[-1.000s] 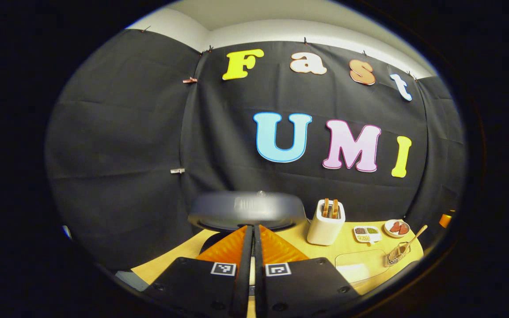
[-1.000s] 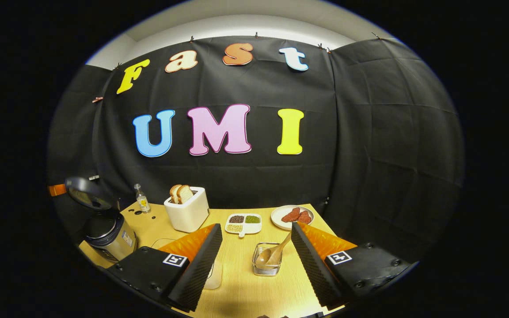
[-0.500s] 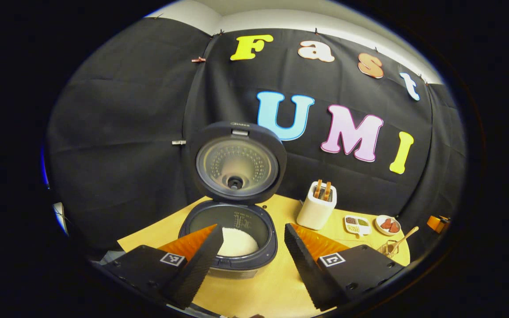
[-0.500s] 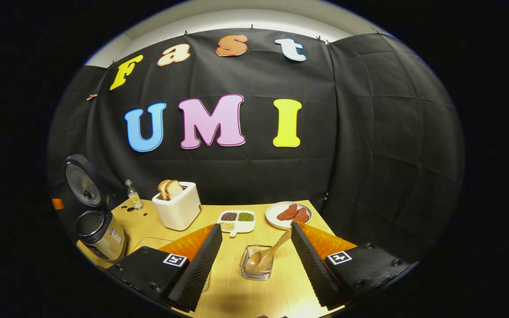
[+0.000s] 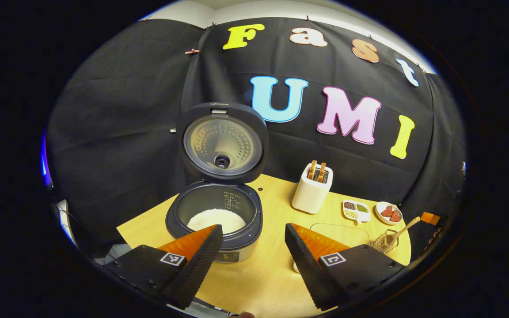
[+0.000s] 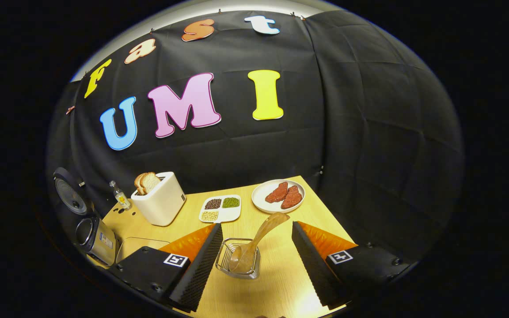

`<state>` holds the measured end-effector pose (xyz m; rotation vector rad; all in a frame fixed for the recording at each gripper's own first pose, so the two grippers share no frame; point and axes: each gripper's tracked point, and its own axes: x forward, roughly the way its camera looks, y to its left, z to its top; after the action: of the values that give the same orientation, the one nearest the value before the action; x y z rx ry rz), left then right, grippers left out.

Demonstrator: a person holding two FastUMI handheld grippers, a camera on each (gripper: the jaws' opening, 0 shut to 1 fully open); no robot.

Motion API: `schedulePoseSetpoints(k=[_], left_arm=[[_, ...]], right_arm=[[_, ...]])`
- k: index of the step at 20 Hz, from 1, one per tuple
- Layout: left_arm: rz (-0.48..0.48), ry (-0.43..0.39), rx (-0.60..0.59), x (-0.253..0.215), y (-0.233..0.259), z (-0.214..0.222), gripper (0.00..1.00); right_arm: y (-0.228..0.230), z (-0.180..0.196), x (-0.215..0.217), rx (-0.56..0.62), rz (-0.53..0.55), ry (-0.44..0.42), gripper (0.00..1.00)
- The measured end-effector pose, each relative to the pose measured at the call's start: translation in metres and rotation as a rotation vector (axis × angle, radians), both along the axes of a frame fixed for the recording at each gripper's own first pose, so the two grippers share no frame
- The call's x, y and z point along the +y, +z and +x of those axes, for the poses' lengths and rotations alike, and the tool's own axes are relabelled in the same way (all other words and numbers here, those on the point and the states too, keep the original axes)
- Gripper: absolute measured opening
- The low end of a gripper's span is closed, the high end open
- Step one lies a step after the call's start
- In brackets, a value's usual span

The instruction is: Close the left gripper, press the button to open the rice cooker; take a wooden spoon from the chopstick holder with the right hand, scoop a spoonful of rice and pour it into the rice cooker, then put the wooden spoon back into the chopstick holder.

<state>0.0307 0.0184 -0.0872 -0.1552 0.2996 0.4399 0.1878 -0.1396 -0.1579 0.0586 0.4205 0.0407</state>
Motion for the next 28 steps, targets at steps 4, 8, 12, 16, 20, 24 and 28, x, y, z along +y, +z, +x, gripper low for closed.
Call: schedulePoseSetpoints(k=[4, 8, 12, 16, 20, 24, 28], left_arm=[[0.029, 0.005, 0.036, -0.021, -0.002, -0.004, 0.95], [0.026, 0.044, 0.071, -0.039, -0.012, -0.017, 0.96], [0.026, 0.088, 0.104, -0.054, -0.023, -0.033, 0.96], [0.003, 0.106, 0.135, -0.079, -0.039, -0.043, 0.95], [-0.01, 0.078, 0.165, -0.102, -0.053, -0.045, 0.95], [-0.025, 0.058, 0.152, -0.107, -0.053, -0.039, 0.96], [-0.011, 0.047, 0.125, -0.098, -0.045, -0.038, 0.95]], right_arm=[[-0.046, 0.021, -0.001, 0.105, 0.028, 0.023, 0.99], [-0.075, 0.043, -0.006, 0.152, 0.058, 0.025, 0.99], [-0.103, 0.064, -0.004, 0.202, 0.132, 0.024, 0.95], [-0.113, 0.077, 0.006, 0.241, 0.219, 0.003, 0.6], [-0.117, 0.08, 0.014, 0.251, 0.272, -0.018, 0.24], [-0.097, 0.071, 0.02, 0.231, 0.273, 0.033, 0.14], [-0.075, 0.074, 0.02, 0.179, 0.275, 0.027, 0.13]])
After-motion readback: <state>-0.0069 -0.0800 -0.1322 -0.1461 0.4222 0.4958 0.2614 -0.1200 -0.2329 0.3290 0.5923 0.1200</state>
